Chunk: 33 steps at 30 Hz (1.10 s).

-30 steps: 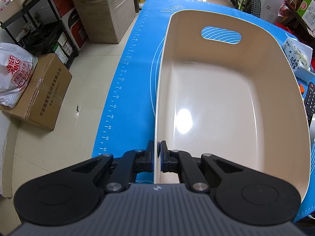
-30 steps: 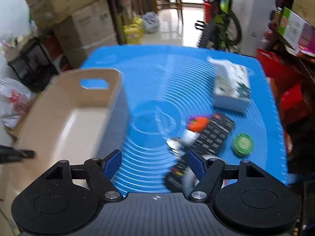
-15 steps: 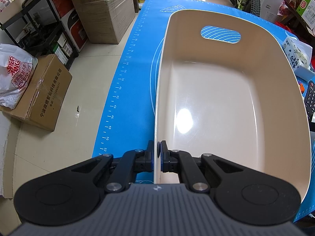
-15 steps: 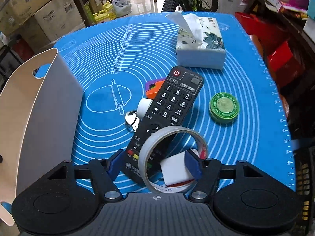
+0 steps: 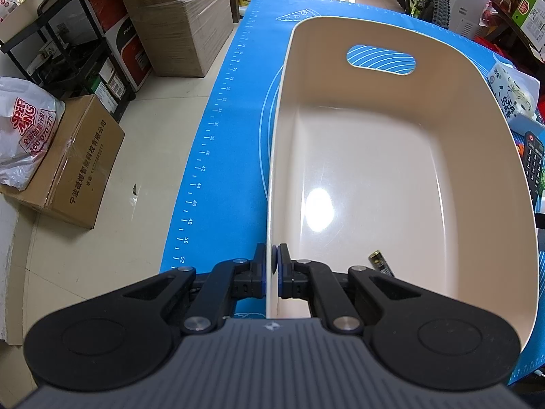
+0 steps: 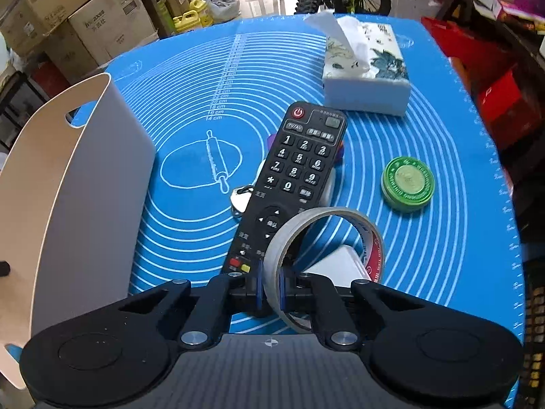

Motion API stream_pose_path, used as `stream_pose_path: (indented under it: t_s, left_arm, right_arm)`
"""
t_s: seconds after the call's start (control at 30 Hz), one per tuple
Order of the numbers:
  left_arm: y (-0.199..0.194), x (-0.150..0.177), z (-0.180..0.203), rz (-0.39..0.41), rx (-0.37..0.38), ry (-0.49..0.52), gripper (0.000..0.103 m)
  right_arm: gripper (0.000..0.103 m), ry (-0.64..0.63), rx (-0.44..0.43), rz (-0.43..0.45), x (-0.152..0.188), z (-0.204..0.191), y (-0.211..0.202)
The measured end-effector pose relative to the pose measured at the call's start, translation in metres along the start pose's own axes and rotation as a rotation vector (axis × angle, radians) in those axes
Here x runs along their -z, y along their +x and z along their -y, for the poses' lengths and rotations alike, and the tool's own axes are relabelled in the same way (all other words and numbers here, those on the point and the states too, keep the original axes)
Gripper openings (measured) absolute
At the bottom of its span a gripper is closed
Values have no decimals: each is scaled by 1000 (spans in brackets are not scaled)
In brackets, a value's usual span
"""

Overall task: Organize rigid objects
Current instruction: 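Carry the tape roll with the right gripper and release it into the basket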

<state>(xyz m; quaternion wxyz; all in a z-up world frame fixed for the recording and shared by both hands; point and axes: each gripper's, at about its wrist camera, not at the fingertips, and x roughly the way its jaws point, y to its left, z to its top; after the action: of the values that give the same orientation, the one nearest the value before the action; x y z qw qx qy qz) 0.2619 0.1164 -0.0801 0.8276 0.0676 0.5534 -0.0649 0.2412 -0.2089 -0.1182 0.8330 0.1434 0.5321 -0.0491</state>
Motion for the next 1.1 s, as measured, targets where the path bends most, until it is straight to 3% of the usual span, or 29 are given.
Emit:
stream_pose_path:
  t_s: [0.3, 0.57, 0.8, 1.1]
  left_arm:
    - [0, 0, 0, 0, 0, 0, 7]
    - [0, 0, 0, 0, 0, -1, 7]
    - [0, 0, 1, 0, -1, 1, 7]
    - [0, 0, 0, -1, 1, -1, 7]
  right_arm:
    - [14, 14, 12, 29, -9, -1, -27]
    - [14, -31, -16, 110, -21, -17, -59]
    - [14, -99, -58, 213, -30, -49, -89]
    - [14, -201, -184, 312, -40, -110, -108]
